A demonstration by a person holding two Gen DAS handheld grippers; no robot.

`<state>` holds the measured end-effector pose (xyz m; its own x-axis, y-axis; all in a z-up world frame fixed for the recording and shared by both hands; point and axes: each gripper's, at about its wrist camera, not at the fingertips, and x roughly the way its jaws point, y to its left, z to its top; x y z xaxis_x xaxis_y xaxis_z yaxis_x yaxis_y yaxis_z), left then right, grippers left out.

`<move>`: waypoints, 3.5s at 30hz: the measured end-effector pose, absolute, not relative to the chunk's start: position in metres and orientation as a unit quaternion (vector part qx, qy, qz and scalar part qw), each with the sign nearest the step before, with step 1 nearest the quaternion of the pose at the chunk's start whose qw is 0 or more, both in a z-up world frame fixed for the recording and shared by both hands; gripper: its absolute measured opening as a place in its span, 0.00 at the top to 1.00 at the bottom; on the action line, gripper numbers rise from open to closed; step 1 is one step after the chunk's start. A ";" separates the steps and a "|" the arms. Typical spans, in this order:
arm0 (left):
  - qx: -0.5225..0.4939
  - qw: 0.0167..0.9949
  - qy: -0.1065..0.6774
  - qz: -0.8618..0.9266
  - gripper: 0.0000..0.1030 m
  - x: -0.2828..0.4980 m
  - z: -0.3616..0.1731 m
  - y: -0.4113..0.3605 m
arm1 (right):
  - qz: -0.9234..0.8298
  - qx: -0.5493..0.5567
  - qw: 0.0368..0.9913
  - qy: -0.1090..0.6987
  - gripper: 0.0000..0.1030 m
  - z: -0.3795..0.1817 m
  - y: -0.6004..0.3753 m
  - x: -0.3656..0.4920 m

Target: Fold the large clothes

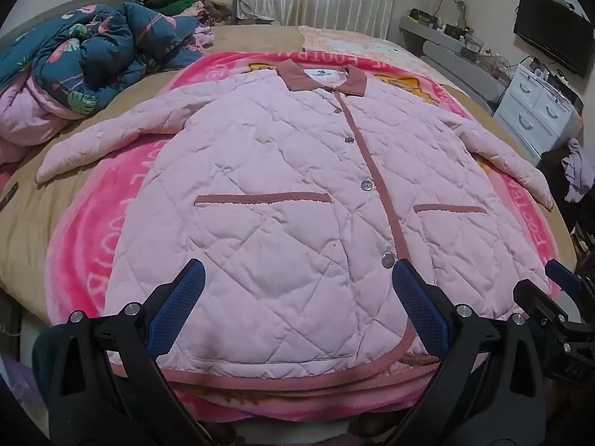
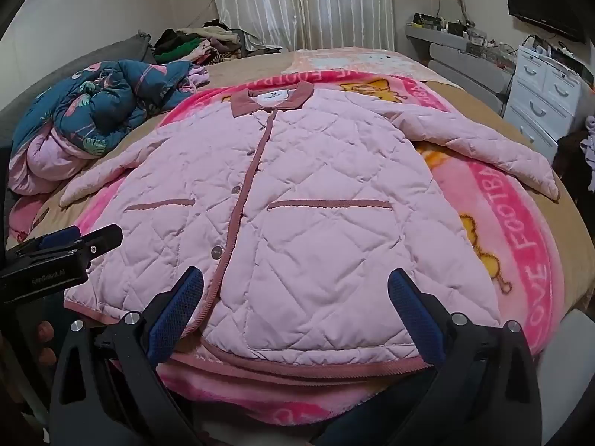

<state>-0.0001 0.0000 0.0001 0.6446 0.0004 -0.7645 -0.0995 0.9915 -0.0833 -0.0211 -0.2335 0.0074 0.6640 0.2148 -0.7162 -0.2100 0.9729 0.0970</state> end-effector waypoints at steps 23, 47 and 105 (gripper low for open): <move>-0.055 0.906 0.419 0.027 0.09 0.002 0.002 0.002 | 0.122 0.004 0.914 0.386 0.04 0.022 -0.232 -0.023; -0.053 0.907 0.418 0.027 0.09 0.002 0.002 0.001 | 0.113 -0.005 0.922 0.371 0.04 0.025 -0.231 -0.034; -0.052 0.910 0.410 0.031 0.09 0.153 0.047 -0.002 | 0.098 0.021 0.936 0.337 0.04 0.090 -0.240 0.136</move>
